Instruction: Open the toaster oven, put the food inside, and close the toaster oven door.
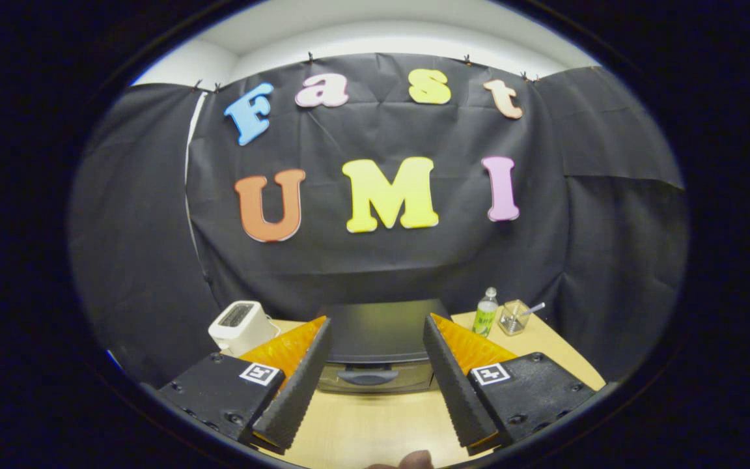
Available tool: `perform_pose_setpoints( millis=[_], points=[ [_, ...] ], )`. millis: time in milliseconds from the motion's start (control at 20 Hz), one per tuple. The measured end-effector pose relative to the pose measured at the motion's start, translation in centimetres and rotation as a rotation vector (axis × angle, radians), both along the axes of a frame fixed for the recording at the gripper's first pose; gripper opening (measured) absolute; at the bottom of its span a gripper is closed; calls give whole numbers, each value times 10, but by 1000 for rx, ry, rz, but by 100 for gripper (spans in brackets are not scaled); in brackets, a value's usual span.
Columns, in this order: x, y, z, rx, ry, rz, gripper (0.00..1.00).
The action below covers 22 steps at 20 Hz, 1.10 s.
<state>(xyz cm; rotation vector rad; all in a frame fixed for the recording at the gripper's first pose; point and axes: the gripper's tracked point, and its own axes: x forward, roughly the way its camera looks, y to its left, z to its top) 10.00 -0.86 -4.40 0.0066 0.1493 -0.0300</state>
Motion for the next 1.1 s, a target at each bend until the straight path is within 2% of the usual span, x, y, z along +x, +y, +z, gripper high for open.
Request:
perform_pose_setpoints(
  millis=[150, 400, 600, 1100],
  points=[
    [-34, -1, 24, -12, -34, -3, 100],
    [-78, 9, 32, -24, -61, 19, 100],
    [-92, 13, 24, 13, -59, 25, 100],
    [-90, -8, 15, 25, -39, -10, 100]
  ],
)
